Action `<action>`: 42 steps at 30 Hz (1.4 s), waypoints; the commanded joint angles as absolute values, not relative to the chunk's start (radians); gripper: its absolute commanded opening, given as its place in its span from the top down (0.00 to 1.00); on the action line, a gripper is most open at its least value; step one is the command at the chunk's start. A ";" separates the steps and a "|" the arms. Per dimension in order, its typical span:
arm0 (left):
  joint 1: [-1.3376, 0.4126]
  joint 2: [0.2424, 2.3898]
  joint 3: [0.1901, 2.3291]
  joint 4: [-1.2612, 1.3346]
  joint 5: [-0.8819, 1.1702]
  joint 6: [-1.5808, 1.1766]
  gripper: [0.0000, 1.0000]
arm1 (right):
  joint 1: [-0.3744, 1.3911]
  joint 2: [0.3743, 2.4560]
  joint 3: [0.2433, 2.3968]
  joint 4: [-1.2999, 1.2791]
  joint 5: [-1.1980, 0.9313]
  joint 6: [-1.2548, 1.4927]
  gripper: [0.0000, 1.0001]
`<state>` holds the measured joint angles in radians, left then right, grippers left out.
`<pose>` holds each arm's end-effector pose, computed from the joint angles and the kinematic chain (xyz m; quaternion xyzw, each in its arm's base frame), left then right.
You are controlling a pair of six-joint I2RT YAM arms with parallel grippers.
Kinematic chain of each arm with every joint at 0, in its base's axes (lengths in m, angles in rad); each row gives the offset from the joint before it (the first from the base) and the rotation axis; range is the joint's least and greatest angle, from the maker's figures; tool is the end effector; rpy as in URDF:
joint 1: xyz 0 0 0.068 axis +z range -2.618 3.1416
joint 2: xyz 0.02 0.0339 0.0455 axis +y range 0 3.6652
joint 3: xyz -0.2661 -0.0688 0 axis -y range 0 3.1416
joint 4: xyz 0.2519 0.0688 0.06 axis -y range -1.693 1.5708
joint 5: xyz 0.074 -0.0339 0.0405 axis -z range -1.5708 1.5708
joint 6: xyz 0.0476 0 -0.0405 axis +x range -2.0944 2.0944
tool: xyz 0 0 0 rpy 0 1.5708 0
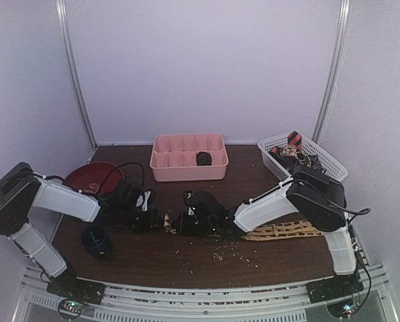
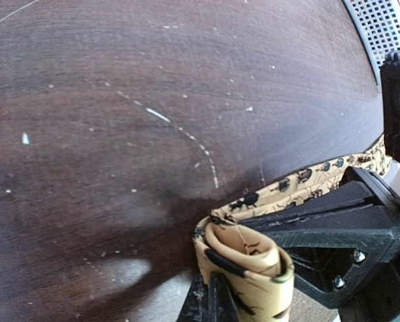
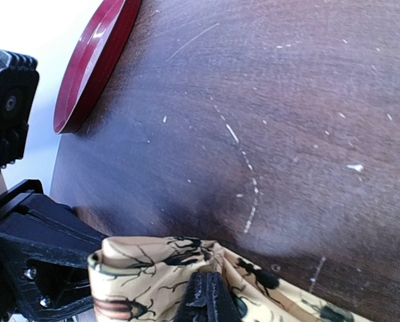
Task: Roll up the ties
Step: Roll the tie at the center of the board.
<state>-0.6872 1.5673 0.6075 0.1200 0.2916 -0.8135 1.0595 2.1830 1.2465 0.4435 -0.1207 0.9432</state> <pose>0.2175 -0.1962 0.1187 -0.0065 0.9255 -0.3404 0.1661 0.2286 0.4191 0.1065 -0.0807 0.8535 0.4593 0.2326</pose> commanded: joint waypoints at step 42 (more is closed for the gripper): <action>-0.756 1.575 0.722 -0.007 0.143 -0.784 0.92 | 1.034 2.193 1.198 0.583 -0.216 1.015 1.00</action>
<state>-0.7483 1.5860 0.7017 -0.0120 0.1677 -0.7914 1.0363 2.1765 1.1812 0.5686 -0.2089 1.0000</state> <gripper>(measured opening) 0.070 0.006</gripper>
